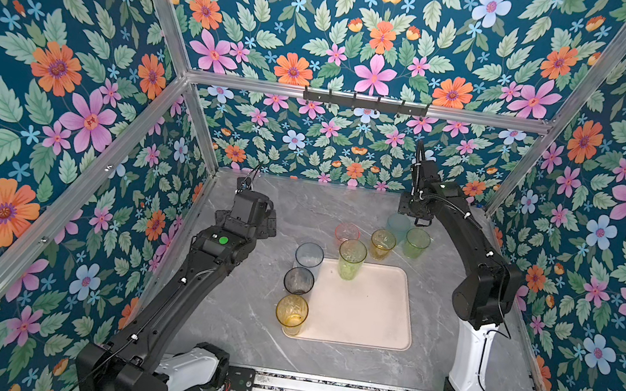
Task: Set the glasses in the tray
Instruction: 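Move the right gripper toward the teal glass while the left arm rises, then lower the right gripper onto the teal glass rim and close on it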
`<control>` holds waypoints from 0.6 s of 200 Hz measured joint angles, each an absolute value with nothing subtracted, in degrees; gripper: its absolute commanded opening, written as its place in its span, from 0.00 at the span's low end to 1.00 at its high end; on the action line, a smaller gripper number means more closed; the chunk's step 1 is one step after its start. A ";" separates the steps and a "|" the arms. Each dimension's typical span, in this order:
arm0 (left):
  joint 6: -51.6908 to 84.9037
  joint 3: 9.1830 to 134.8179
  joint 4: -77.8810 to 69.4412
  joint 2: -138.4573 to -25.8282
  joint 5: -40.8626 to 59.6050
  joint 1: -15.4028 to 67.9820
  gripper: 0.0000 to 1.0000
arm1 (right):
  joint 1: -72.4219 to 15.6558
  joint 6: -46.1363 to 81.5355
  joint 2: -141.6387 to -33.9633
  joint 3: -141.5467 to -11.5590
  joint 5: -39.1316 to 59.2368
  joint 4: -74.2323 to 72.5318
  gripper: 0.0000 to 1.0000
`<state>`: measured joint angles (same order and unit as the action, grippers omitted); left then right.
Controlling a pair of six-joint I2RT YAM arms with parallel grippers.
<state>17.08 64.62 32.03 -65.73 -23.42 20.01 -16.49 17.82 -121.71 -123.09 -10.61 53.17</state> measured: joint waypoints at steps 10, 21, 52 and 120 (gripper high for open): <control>16.40 64.27 31.42 -65.98 -23.64 19.55 0.99 | -16.47 17.85 -123.11 -124.64 -10.37 53.82 0.57; 16.36 63.99 31.31 -66.24 -23.81 18.92 0.99 | -16.32 17.87 -124.49 -126.04 -9.61 54.68 0.57; 16.05 63.66 30.92 -66.48 -23.75 17.23 0.99 | -15.90 18.15 -127.33 -128.51 -8.99 56.66 0.57; 15.97 62.63 30.41 -65.17 -21.61 16.19 0.99 | -15.75 18.24 -128.75 -129.88 -8.99 59.09 0.57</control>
